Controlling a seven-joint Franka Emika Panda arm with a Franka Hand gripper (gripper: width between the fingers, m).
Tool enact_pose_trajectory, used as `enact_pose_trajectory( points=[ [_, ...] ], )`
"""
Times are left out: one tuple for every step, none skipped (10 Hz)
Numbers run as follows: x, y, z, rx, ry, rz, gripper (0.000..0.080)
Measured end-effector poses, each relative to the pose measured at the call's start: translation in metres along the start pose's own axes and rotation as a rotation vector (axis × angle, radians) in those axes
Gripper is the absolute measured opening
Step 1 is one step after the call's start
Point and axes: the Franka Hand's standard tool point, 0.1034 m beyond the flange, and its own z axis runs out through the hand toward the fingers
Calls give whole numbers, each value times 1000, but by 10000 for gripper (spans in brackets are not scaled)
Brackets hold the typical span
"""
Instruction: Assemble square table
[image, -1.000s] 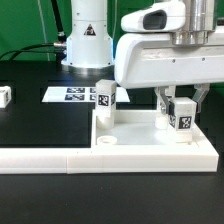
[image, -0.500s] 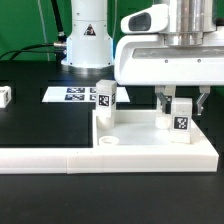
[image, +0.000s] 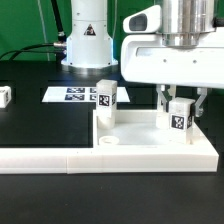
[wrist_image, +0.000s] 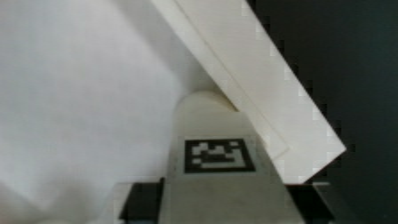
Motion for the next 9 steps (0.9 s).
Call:
enact_pose_trajectory(
  points=[
    [-1, 0, 0, 1, -5, 99, 290],
    [-2, -1, 0, -2, -8, 199, 290],
    [-3, -1, 0, -1, -12, 255, 290],
    [-3, -1, 0, 2, -20, 359, 290],
    [-3, -1, 0, 6, -28, 427, 290],
    [-3, -1, 1, 12, -33, 456, 290],
    [-4, -1, 1, 13, -37, 532, 290],
    [-4, -1, 1, 13, -37, 497, 290],
    [-4, -1, 1, 14, -37, 462, 290]
  ],
)
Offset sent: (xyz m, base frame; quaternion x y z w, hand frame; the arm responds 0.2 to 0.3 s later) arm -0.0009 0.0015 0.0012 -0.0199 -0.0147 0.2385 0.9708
